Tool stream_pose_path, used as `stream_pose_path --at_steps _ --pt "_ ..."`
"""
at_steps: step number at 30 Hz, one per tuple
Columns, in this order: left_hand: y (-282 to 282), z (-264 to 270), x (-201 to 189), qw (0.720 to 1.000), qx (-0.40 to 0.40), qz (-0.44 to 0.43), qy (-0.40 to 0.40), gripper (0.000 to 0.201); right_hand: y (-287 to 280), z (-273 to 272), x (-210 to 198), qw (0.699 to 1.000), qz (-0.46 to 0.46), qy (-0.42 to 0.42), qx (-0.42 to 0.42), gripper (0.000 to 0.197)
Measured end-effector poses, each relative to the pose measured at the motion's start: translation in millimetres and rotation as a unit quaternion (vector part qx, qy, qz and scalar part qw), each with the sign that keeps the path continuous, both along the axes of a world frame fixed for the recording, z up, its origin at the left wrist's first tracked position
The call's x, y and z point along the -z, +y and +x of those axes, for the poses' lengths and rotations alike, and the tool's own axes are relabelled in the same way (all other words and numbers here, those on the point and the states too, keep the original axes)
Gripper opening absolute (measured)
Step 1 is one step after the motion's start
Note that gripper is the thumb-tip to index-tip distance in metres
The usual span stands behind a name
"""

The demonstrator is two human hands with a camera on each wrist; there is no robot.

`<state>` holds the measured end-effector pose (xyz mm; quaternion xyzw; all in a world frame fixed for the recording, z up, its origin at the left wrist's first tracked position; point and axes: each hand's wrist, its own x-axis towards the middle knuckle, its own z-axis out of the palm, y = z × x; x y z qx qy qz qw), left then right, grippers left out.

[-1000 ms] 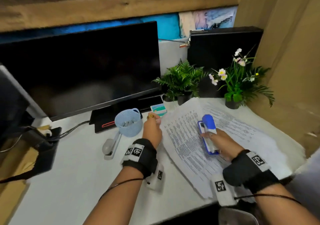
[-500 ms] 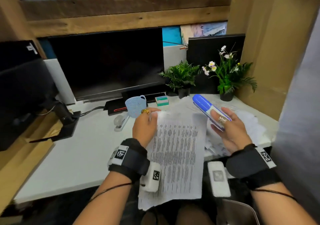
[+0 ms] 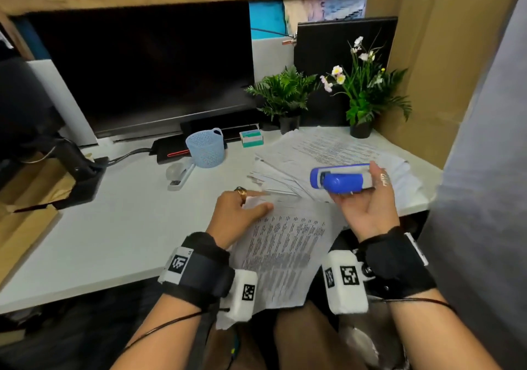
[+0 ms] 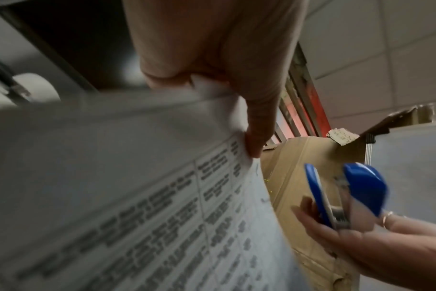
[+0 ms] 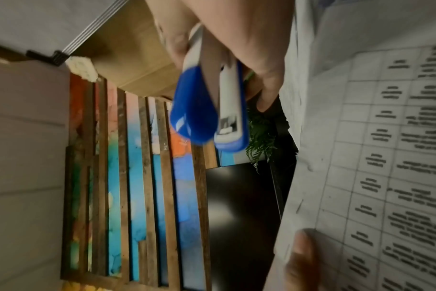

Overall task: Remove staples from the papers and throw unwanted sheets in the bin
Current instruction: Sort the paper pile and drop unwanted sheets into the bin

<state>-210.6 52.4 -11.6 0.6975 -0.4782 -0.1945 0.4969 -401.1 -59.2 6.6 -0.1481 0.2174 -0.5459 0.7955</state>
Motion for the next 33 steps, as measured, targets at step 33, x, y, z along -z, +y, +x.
stream_pose_path --at_steps 33 --pt "-29 -69 16 0.979 0.156 -0.013 -0.132 0.016 -3 4 25 0.877 -0.29 0.325 0.203 0.025"
